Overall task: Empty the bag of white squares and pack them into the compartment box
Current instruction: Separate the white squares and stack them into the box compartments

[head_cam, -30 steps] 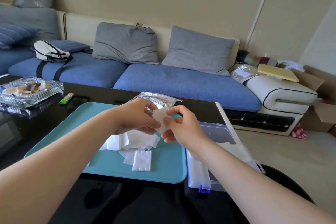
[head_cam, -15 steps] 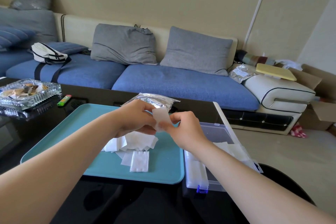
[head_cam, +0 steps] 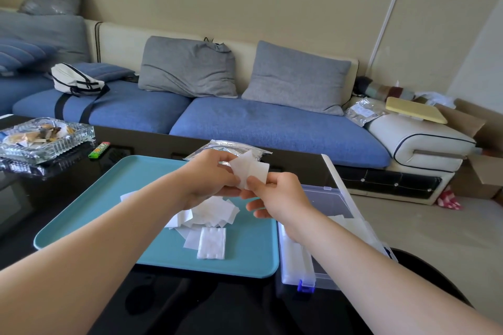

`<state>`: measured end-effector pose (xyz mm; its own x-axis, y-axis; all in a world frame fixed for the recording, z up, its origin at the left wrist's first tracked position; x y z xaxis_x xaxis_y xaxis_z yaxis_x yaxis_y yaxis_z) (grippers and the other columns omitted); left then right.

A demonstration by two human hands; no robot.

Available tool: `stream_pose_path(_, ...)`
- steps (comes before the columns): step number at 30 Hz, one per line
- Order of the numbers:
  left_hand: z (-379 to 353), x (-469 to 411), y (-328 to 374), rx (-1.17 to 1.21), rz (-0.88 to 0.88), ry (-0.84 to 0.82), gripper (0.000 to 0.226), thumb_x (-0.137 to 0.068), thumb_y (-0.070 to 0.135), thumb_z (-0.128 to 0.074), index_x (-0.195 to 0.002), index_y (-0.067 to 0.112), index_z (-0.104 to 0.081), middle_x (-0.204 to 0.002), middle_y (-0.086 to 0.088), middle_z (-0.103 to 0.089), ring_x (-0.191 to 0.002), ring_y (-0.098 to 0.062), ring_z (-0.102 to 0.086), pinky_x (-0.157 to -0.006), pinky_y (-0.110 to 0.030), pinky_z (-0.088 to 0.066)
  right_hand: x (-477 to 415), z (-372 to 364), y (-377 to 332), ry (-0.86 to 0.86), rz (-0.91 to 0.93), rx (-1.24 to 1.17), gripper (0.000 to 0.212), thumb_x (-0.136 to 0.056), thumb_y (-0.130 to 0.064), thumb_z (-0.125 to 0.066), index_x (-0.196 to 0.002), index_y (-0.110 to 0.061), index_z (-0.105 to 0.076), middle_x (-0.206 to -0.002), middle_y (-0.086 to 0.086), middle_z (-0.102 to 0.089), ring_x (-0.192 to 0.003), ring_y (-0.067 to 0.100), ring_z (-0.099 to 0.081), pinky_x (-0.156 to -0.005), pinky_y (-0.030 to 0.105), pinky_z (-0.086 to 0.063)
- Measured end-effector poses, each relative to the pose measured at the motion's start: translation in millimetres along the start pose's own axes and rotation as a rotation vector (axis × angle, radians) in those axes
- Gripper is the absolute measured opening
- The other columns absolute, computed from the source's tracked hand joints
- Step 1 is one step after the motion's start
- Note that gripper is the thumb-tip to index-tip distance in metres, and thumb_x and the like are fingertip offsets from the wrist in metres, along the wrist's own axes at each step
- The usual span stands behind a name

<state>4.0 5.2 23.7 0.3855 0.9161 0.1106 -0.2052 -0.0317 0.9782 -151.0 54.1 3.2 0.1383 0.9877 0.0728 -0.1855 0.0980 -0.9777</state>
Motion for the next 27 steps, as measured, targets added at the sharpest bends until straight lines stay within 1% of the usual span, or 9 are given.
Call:
stream_pose_path(5,-6.0,4.4,6.3,0.034,-0.023,-0.037,0.033,-0.093,-0.01,-0.068,-0.122,0.004,-0.064,-0.105,-0.019,-0.078,-0.089,-0.027,-0.078,-0.084,-0.034,-0.064,1.6,-1.8,-5.3,-0.035,0.051,0.003,0.019,-0.104,-0.03,-0.067,-0.108,-0.012,-0.072,-0.087,0.002,-0.081,-0.059,0.021,-0.067,-0.055,0.026,-0.055)
stream_pose_path(9,-8.4,4.3,7.0,0.038,-0.018,-0.047,0.025,-0.097,-0.009,-0.059,-0.12,0.001,-0.065,-0.107,-0.024,-0.076,-0.084,-0.028,-0.075,-0.088,-0.04,-0.063,1.7,-2.1,-5.3,-0.027,0.047,0.015,0.023,-0.102,-0.032,-0.069,-0.111,-0.011,-0.07,-0.086,0.004,-0.081,-0.058,0.022,-0.067,-0.054,0.026,-0.052)
stream_pose_path(11,-9.2,3.4,6.9,0.092,-0.005,-0.055,0.02,-0.102,-0.003,-0.054,-0.119,-0.004,-0.065,-0.106,-0.026,-0.075,-0.083,-0.032,-0.074,-0.084,-0.039,-0.064,2.2,-1.9,-5.5,-0.022,0.047,0.009,0.027,-0.101,-0.035,-0.07,-0.111,-0.01,-0.069,-0.086,0.006,-0.081,-0.057,0.023,-0.067,-0.054,0.027,-0.05)
stream_pose_path(14,-9.2,2.1,6.8,0.093,-0.028,-0.03,0.021,-0.103,0.014,-0.063,-0.115,-0.003,-0.067,-0.105,-0.024,-0.076,-0.086,-0.034,-0.075,-0.088,-0.041,-0.063,3.4,-2.2,-6.2,-0.013,0.028,0.018,0.037,-0.098,-0.041,-0.074,-0.112,-0.008,-0.064,-0.084,0.005,-0.081,-0.057,0.023,-0.068,-0.055,0.029,-0.051)
stream_pose_path(16,-8.8,0.7,5.4,0.083,-0.037,0.009,0.018,-0.102,0.015,-0.066,-0.111,-0.001,-0.069,-0.103,-0.023,-0.077,-0.092,-0.035,-0.077,-0.092,-0.044,-0.063,4.1,-2.1,-6.3,0.007,0.015,0.029,0.044,-0.095,-0.043,-0.077,-0.114,-0.009,-0.057,-0.083,0.007,-0.08,-0.057,0.025,-0.07,-0.055,0.032,-0.052)
stream_pose_path(18,-10.3,-1.2,4.4,0.093,-0.037,0.026,0.015,-0.102,0.014,-0.065,-0.11,0.001,-0.069,-0.102,-0.022,-0.077,-0.096,-0.034,-0.077,-0.093,-0.045,-0.062,2.7,-1.3,-4.9,0.049,0.025,0.046,0.048,-0.092,-0.044,-0.079,-0.115,-0.012,-0.051,-0.085,0.009,-0.08,-0.061,0.028,-0.075,-0.058,0.039,-0.057)
stream_pose_path(21,-10.6,-3.4,4.8,0.07,-0.049,0.069,0.012,-0.102,0.015,-0.066,-0.11,0.007,-0.071,-0.101,-0.016,-0.079,-0.098,-0.027,-0.077,-0.094,-0.042,-0.062,-0.5,0.5,-2.0,0.123,0.056,0.048,0.049,-0.087,-0.046,-0.082,-0.113,-0.017,-0.053,-0.096,0.009,-0.077,-0.068,0.027,-0.078,-0.069,0.05,-0.066)
stream_pose_path(23,-11.2,-4.1,5.0,0.064,-0.055,0.085,0.011,-0.102,0.017,-0.066,-0.108,0.009,-0.072,-0.1,-0.014,-0.079,-0.094,-0.023,-0.077,-0.094,-0.041,-0.062,-1.0,2.4,-2.4,0.16,0.083,0.009,0.046,-0.085,-0.043,-0.084,-0.112,-0.019,-0.056,-0.09,0.006,-0.078,-0.069,0.027,-0.078,-0.071,0.055,-0.065)
stream_pose_path(27,-11.5,-4.3,5.5,0.04,-0.065,0.097,0.009,-0.102,0.019,-0.066,-0.106,0.013,-0.072,-0.099,-0.011,-0.08,-0.093,-0.018,-0.076,-0.096,-0.04,-0.061,3.3,6.2,-10.0,0.209,0.132,-0.025,0.037,-0.087,-0.03,-0.085,-0.111,-0.014,-0.061,-0.081,0.005,-0.079,-0.067,0.022,-0.078,-0.067,0.051,-0.066)
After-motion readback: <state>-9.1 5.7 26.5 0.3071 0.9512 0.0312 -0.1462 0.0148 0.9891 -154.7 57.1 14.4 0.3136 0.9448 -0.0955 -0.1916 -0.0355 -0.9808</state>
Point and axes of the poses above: each hand's wrist, its own x-axis away from the middle knuckle, its own z-axis out of the back of the hand, y = z × x, the point moved 5 cm from there along -x, towards the middle knuckle
